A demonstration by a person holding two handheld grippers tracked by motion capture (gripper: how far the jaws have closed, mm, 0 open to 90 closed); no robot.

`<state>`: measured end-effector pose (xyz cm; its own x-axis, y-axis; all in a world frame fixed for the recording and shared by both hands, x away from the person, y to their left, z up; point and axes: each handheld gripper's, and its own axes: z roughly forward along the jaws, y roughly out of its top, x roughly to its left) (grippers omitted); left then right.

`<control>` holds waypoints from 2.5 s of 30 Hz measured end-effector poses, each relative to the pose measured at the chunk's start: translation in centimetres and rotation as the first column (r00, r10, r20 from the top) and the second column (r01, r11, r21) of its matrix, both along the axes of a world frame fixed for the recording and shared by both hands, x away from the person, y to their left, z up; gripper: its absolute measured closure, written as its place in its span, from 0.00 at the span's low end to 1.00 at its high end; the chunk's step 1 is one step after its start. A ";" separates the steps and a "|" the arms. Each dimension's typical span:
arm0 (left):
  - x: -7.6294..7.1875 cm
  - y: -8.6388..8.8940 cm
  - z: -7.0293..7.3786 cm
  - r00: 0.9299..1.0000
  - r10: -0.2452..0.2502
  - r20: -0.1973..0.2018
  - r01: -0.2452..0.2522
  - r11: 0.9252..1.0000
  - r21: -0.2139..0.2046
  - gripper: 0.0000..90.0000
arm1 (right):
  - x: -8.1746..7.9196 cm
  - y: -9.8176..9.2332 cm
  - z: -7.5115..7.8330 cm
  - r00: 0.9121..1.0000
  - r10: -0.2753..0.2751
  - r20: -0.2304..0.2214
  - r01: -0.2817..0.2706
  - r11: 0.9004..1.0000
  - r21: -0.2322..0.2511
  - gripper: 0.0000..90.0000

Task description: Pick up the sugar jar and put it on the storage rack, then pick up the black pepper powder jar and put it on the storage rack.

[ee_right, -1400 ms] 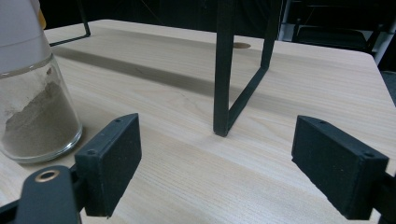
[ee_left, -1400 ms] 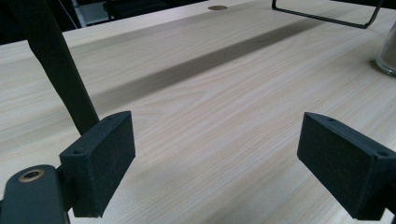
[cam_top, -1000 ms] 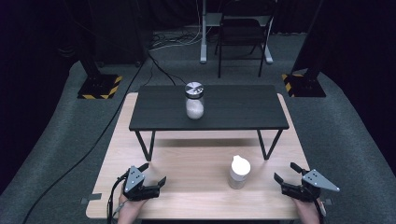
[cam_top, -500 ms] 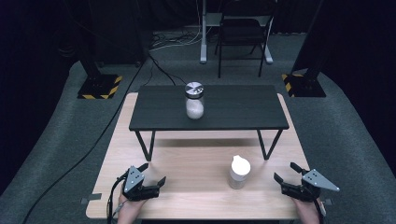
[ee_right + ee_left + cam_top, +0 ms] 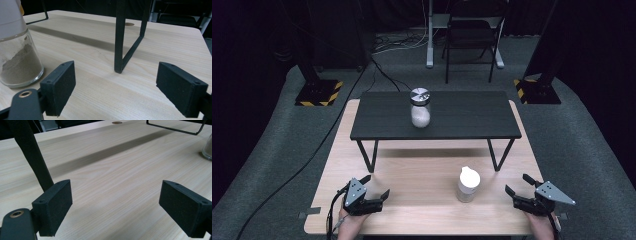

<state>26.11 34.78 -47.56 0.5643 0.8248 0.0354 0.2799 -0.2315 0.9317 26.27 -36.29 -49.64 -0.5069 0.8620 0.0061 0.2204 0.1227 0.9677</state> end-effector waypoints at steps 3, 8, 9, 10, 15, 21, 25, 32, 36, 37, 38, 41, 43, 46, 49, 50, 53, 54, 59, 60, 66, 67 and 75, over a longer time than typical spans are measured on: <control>0.0 0.0 0.0 1.000 0.001 -0.001 -0.001 1.000 -0.001 0.12 | 0.0 0.0 0.0 1.000 0.000 0.000 0.000 1.000 0.001 0.16; 0.0 0.0 0.0 1.000 0.000 -0.002 0.000 1.000 0.001 0.12 | 0.0 0.0 0.0 1.000 0.001 -0.001 -0.001 1.000 0.001 0.16; 0.0 0.0 0.0 1.000 -0.001 -0.001 0.001 1.000 0.003 0.12 | 0.0 0.0 0.0 1.000 0.001 -0.001 -0.001 1.000 0.000 0.16; 0.0 0.0 0.0 1.000 -0.001 -0.001 0.001 1.000 0.004 0.12 | 0.0 0.0 0.0 1.000 0.002 -0.001 -0.002 1.000 0.001 0.16; 0.1 0.0 0.0 1.000 -0.005 0.001 0.005 1.000 0.004 0.12 | 0.0 0.0 0.0 1.000 0.002 0.000 -0.002 1.000 0.001 0.16; 0.2 0.2 0.0 1.000 -0.010 0.006 0.010 1.000 0.002 0.12 | 0.0 0.1 0.0 1.000 -0.004 -0.003 0.004 1.000 0.009 0.16; 0.2 0.1 0.0 1.000 -0.012 0.006 0.012 1.000 0.010 0.12 | 0.1 0.1 0.0 1.000 -0.004 -0.003 0.004 1.000 0.008 0.16; 0.0 -0.2 0.0 1.000 -0.012 0.005 0.011 1.000 0.024 0.12 | 0.2 0.1 -0.1 1.000 -0.009 -0.002 0.010 1.000 0.012 0.16; 0.0 -0.1 0.0 1.000 -0.009 0.001 0.008 1.000 0.025 0.12 | 0.4 0.2 0.0 1.000 -0.006 -0.003 0.006 1.000 0.010 0.16; 0.0 -0.1 0.0 1.000 -0.009 0.001 0.009 1.000 0.024 0.12 | 0.4 0.2 0.0 1.000 -0.006 -0.002 0.006 1.000 0.010 0.16; 0.0 -0.1 0.0 1.000 -0.010 0.001 0.010 1.000 0.025 0.12 | 0.4 0.2 -0.1 1.000 -0.006 -0.002 0.006 1.000 0.011 0.16; 0.0 -0.1 0.0 1.000 -0.012 -0.001 0.012 1.000 0.024 0.12 | 0.3 0.2 -0.1 1.000 -0.007 -0.001 0.007 1.000 0.011 0.16; 0.1 -0.2 0.0 1.000 -0.012 -0.002 0.012 1.000 0.024 0.12 | 0.3 0.1 -0.1 1.000 -0.008 0.000 0.008 1.000 0.011 0.16; 0.1 -0.1 0.0 1.000 -0.011 -0.003 0.011 1.000 0.023 0.12 | 0.2 0.1 -0.1 1.000 -0.010 0.000 0.010 1.000 0.013 0.16; 0.1 -0.1 0.0 1.000 -0.014 -0.004 0.014 1.000 0.025 0.12 | 0.2 0.2 -0.1 1.000 -0.010 -0.002 0.010 1.000 0.012 0.16; 0.2 -0.1 0.0 1.000 -0.014 -0.004 0.014 1.000 0.025 0.12 | 0.2 0.2 -0.1 1.000 -0.010 -0.002 0.010 1.000 0.012 0.16; 0.2 -0.1 0.0 1.000 -0.013 -0.004 0.013 1.000 0.022 0.12 | 0.2 0.2 -0.1 1.000 -0.010 -0.002 0.010 1.000 0.013 0.16; 0.2 -0.1 0.0 1.000 -0.013 -0.004 0.013 1.000 0.022 0.12 | 0.2 0.2 -0.1 1.000 -0.010 -0.002 0.010 1.000 0.014 0.16; 0.2 -0.1 0.0 1.000 -0.012 -0.003 0.012 1.000 0.024 0.12 | 0.2 0.1 -0.1 1.000 -0.010 -0.002 0.010 1.000 0.016 0.16; 0.2 -0.1 0.0 1.000 -0.011 -0.003 0.011 1.000 0.024 0.12 | 0.2 0.1 -0.1 1.000 -0.009 -0.003 0.009 1.000 0.016 0.16; 0.1 -0.1 -0.1 1.000 -0.007 0.003 0.006 1.000 0.022 0.12 | 0.2 0.0 -0.1 1.000 -0.003 -0.003 0.003 1.000 0.020 0.16; 0.1 -0.1 -0.1 1.000 -0.004 0.003 0.004 1.000 0.020 0.12 | 0.2 0.0 -0.1 1.000 -0.003 -0.002 0.003 1.000 0.019 0.16; 0.0 -0.3 -0.1 1.000 0.010 0.003 -0.010 1.000 0.018 0.12 | -0.1 -0.5 -0.1 1.000 0.008 0.011 -0.008 1.000 0.029 0.16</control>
<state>26.14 34.45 -47.62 0.5560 0.8295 0.0517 0.2794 -0.2452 0.9283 26.14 -36.76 -49.75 -0.5142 0.8573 0.0258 0.2085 0.0958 0.9733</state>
